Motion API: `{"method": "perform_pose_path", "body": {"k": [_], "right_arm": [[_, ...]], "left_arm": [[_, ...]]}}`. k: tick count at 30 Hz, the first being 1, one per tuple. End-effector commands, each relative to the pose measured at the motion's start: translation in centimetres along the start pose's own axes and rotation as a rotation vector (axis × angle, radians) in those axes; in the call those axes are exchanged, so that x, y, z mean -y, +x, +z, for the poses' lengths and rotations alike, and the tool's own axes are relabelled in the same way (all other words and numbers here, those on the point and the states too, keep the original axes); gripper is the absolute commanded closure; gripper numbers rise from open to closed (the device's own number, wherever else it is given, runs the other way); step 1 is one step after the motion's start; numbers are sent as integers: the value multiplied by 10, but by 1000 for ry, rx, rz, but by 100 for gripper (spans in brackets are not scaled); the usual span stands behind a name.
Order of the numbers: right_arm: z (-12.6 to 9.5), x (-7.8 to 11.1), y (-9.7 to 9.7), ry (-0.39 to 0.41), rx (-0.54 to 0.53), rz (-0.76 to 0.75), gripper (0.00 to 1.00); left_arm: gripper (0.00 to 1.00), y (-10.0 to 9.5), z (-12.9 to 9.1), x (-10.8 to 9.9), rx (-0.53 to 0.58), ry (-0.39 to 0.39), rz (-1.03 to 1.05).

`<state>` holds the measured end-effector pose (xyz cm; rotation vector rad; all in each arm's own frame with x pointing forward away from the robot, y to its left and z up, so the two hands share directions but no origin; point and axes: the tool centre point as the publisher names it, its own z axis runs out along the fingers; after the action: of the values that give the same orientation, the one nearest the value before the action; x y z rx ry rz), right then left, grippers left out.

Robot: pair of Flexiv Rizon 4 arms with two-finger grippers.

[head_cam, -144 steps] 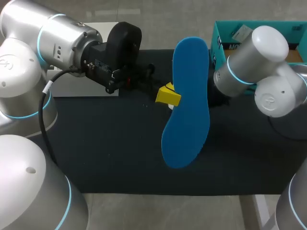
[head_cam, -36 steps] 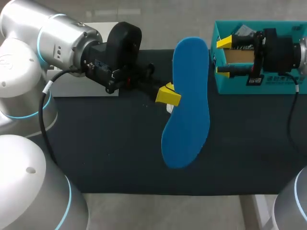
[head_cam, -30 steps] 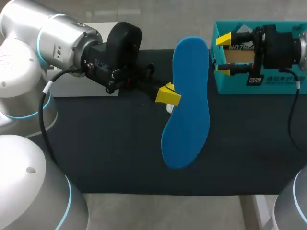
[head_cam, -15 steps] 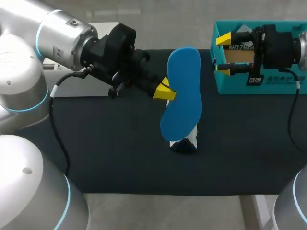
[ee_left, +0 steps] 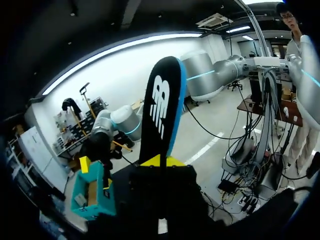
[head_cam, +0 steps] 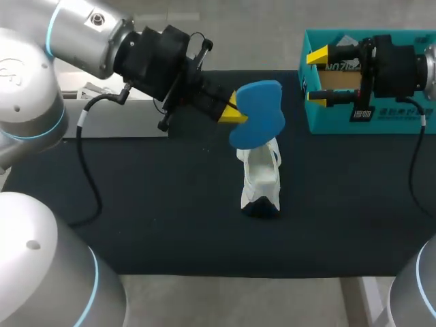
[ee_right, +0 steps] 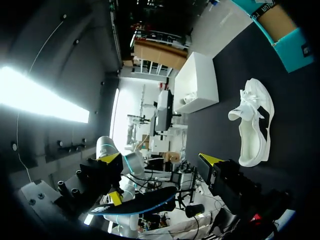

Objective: Take the shoe out of the shoebox, open the shoe tongue, remove and reinsert the insole, then place the shoe into the shoebox

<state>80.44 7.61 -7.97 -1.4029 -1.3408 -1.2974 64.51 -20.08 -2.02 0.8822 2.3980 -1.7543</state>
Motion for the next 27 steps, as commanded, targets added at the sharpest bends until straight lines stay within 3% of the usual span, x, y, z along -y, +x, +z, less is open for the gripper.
{"method": "perform_pose_path", "body": {"k": [1,2,6,8,14,23,27], "right_arm": [[1,0,0,-1,4,1,0],[1,0,0,-1,4,1,0],[1,0,0,-1,4,1,0],[1,0,0,-1,4,1,0],[1,0,0,-1,4,1,0],[3,1,1,-9,-13,7,0],[7,2,4,-59,-57,17,0]], "left_arm": [[100,7,-1,5,82,-106,226],[100,7,-1,5,82,-106,226],[100,3,-4,-36,-14,-260,754],[100,0,-4,-42,42,-252,772],[100,-20,-3,-60,120,-305,1076],[100,-33,0,-74,77,-350,1117],[100,-43,7,-84,73,-378,1111]]}}
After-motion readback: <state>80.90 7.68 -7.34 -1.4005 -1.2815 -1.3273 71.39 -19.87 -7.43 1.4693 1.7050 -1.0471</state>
